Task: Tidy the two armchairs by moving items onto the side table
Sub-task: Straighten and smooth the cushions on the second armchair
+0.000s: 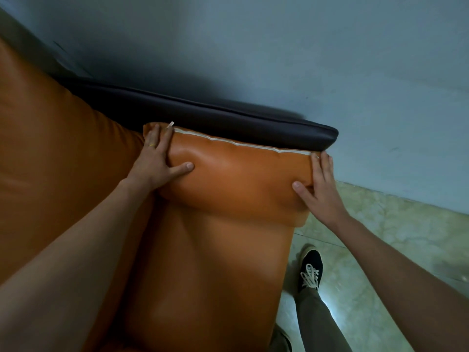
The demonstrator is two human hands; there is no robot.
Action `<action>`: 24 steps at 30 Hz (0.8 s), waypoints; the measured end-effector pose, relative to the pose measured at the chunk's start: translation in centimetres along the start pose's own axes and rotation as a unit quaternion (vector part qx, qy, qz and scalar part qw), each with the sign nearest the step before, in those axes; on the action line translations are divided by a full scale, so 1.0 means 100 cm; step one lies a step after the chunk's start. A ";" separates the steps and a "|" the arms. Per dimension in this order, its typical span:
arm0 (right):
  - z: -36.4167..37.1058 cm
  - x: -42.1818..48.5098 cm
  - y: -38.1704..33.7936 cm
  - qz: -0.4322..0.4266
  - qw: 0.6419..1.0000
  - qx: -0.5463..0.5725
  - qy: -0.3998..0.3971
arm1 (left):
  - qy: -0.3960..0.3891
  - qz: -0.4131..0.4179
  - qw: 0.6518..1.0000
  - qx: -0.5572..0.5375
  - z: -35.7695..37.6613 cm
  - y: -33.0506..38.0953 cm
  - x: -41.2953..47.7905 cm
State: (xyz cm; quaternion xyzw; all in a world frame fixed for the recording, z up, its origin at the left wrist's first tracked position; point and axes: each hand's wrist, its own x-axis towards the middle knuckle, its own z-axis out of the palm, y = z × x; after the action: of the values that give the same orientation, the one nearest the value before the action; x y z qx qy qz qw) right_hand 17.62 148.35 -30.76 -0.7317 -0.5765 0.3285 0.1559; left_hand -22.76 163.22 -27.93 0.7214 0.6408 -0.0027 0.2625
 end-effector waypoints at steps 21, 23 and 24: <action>0.021 -0.038 -0.041 0.125 0.958 0.245 0.080 | 0.056 -0.139 0.964 -0.220 0.065 0.088 -0.076; 0.025 -0.041 -0.049 0.157 0.947 0.265 0.092 | 0.049 -0.132 0.968 -0.209 0.068 0.089 -0.086; 0.028 -0.039 -0.054 0.169 0.944 0.267 0.090 | 0.036 -0.126 0.972 -0.194 0.070 0.091 -0.090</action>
State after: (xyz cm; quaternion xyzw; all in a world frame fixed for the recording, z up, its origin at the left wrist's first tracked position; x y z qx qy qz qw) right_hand 11.29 145.76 -28.29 -0.7767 -0.3185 0.4245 0.3393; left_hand -13.64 151.86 -27.49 0.5696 0.7242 0.1147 0.3714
